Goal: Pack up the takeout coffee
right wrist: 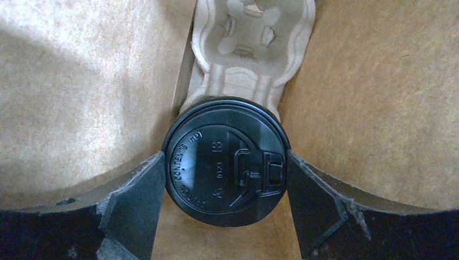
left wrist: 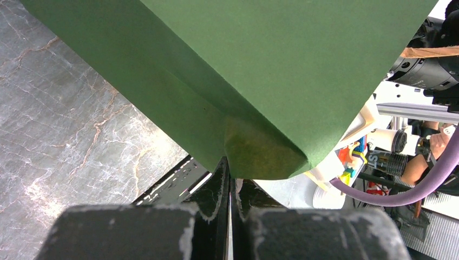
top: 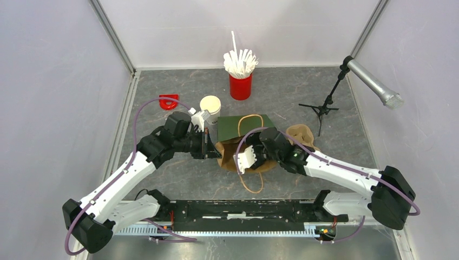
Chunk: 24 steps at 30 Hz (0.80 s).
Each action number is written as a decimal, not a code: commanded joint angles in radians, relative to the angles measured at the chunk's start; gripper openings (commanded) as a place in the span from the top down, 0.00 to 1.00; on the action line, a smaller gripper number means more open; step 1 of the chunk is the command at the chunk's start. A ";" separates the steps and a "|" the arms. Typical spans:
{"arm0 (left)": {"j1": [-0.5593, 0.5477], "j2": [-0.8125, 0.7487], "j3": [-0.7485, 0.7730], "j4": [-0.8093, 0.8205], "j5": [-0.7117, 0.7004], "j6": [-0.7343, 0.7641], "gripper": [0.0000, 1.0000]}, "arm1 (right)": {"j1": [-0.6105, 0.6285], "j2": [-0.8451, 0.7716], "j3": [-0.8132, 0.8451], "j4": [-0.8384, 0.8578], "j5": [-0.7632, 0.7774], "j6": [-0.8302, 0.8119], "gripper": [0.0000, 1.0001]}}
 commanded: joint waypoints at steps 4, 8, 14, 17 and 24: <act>-0.003 -0.005 0.009 0.032 0.043 -0.025 0.97 | -0.025 0.019 -0.026 0.077 -0.019 -0.023 0.41; -0.004 -0.001 0.007 0.032 0.044 -0.025 0.97 | -0.041 0.027 -0.041 0.104 -0.027 -0.014 0.41; -0.003 -0.001 0.007 0.032 0.044 -0.020 0.97 | -0.053 0.041 -0.052 0.115 -0.028 -0.009 0.41; -0.003 -0.001 0.007 0.032 0.044 -0.022 0.97 | -0.057 0.050 -0.050 0.121 -0.025 -0.009 0.41; -0.003 0.004 0.015 0.032 0.043 -0.026 0.97 | -0.067 0.062 -0.055 0.116 -0.014 -0.031 0.40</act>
